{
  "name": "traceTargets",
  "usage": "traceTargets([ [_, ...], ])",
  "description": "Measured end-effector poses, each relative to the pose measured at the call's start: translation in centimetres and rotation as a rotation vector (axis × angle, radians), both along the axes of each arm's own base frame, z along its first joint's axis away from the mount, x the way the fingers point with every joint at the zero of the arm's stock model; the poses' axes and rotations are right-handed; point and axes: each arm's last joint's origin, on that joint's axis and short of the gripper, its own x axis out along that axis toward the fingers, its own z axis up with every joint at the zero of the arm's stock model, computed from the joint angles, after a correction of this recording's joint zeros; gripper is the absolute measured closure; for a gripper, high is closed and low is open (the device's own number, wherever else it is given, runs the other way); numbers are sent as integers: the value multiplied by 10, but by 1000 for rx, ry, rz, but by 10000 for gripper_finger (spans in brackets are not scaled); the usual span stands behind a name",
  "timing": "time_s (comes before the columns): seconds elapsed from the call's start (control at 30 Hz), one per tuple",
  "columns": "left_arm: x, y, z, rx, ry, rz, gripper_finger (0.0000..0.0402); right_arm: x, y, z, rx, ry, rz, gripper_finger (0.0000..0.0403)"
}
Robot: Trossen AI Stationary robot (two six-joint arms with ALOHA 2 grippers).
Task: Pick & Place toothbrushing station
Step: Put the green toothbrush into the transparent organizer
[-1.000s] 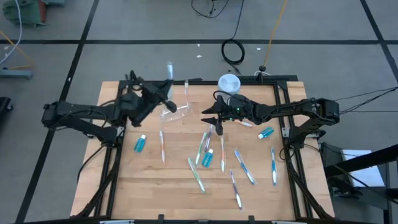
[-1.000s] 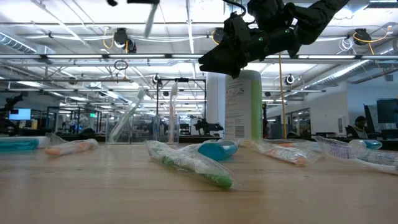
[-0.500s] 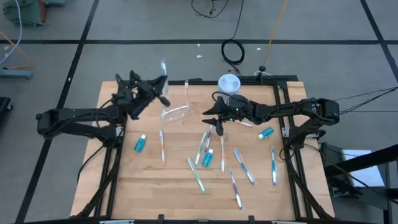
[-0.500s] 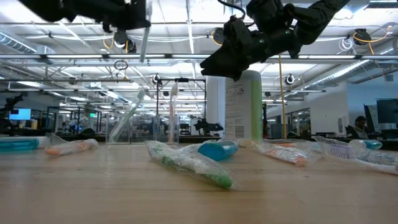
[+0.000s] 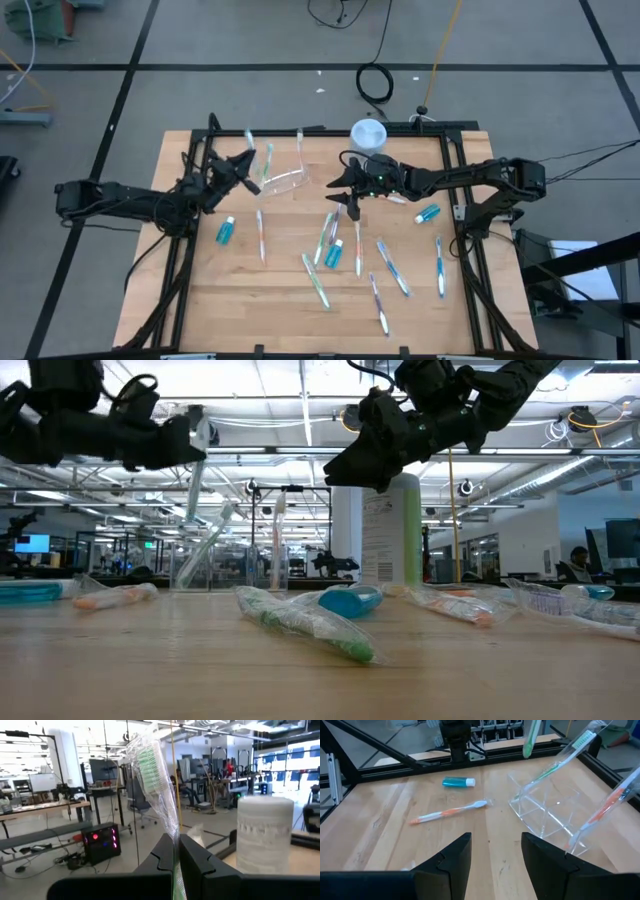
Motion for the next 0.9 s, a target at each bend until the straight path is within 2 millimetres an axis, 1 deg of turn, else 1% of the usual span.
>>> traceTargets([
  [0.1,-5,-2,-14,-23,-5,-29,398,0,0,1,-2,-10,0,236],
  [0.17,-6,-3,-18,-29,-15,-75,398,1,0,2,-5,-23,0,236],
  [0.4,1,-2,-34,-68,69,-90,398,2,-1,8,-19,-80,-1,236],
  [0.57,4,-1,-37,-74,76,-87,397,3,-1,9,-55,-94,8,236],
  [0.77,6,0,-45,-108,117,-86,374,2,-1,9,-73,-94,12,236],
  [0.9,6,0,-47,-108,135,-84,369,2,-1,9,-76,-94,12,236],
])
